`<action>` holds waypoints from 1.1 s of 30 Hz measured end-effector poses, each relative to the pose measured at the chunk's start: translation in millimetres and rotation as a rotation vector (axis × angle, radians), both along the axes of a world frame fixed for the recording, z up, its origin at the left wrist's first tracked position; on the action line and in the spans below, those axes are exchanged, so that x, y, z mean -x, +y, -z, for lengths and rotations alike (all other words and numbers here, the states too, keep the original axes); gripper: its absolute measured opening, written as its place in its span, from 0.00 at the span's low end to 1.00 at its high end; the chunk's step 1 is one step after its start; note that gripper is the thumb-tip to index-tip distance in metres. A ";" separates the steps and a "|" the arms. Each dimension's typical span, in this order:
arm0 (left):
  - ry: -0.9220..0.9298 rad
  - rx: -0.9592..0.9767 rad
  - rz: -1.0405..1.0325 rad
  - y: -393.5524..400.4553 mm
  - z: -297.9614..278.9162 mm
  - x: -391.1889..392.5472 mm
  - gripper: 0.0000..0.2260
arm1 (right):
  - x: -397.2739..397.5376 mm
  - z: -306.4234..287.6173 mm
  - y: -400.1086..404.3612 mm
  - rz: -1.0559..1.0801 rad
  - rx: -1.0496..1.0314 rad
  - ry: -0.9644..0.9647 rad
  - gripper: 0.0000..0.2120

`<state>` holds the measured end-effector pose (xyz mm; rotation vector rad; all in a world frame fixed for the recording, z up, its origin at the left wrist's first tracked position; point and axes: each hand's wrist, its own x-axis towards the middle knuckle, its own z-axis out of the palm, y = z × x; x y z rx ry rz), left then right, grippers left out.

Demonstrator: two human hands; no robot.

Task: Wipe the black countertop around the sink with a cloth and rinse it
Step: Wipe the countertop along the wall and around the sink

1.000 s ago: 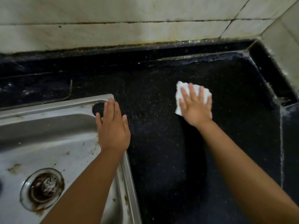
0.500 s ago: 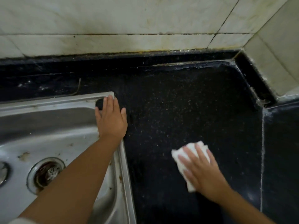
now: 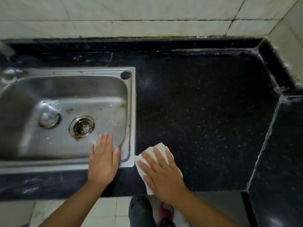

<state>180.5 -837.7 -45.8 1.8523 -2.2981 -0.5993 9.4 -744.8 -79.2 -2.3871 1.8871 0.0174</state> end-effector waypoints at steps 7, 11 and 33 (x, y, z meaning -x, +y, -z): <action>-0.246 0.057 -0.124 70.0 26.0 -66.4 0.30 | 73.8 4.5 59.3 -0.059 0.120 0.031 0.23; -0.235 0.097 -0.091 66.5 24.6 -68.7 0.30 | 114.0 -7.1 56.6 0.148 0.092 0.038 0.22; -0.123 0.179 -0.385 78.0 28.2 -293.5 0.28 | -245.6 0.7 -77.3 -0.542 0.099 0.077 0.26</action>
